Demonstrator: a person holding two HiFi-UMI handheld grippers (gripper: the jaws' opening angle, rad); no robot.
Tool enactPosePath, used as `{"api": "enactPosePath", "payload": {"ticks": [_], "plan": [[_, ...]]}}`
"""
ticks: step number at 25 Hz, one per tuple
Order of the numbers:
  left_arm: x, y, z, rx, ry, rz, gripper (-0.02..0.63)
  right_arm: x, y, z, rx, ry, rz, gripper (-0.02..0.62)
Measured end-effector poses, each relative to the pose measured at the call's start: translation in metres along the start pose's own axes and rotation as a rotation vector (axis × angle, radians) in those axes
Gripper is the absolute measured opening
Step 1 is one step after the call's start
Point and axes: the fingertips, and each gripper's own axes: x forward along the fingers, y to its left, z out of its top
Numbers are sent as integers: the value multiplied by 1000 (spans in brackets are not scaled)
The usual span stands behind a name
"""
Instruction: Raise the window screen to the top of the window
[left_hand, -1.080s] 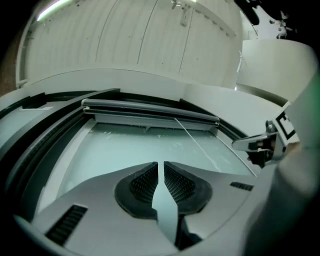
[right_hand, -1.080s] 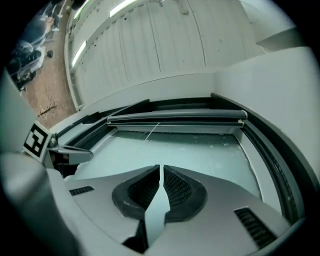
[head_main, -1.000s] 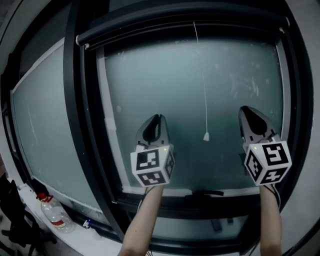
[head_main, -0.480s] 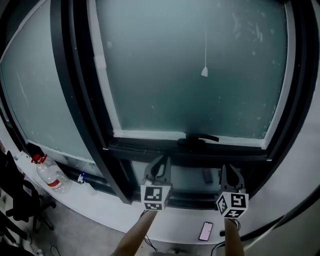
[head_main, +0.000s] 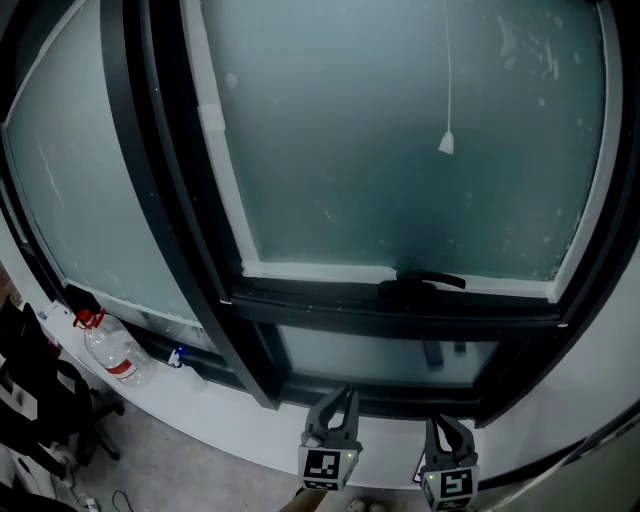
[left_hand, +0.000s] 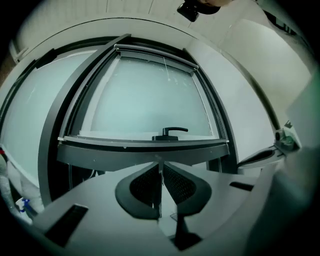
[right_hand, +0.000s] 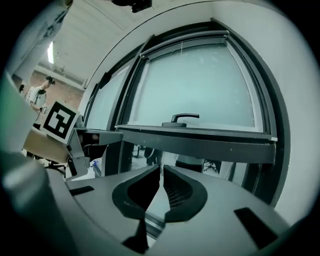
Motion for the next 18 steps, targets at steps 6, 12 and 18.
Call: {"api": "enactPosePath", "payload": {"ticks": [6, 12, 18], "plan": [[-18, -4, 25, 76, -55, -33, 32, 4, 2, 15, 96, -39, -73, 28], [-32, -10, 23, 34, -19, -51, 29, -17, 6, 54, 81, -135, -90, 28], [-63, -39, 74, 55, -98, -50, 26, -70, 6, 85, 54, -215, -109, 28]]}}
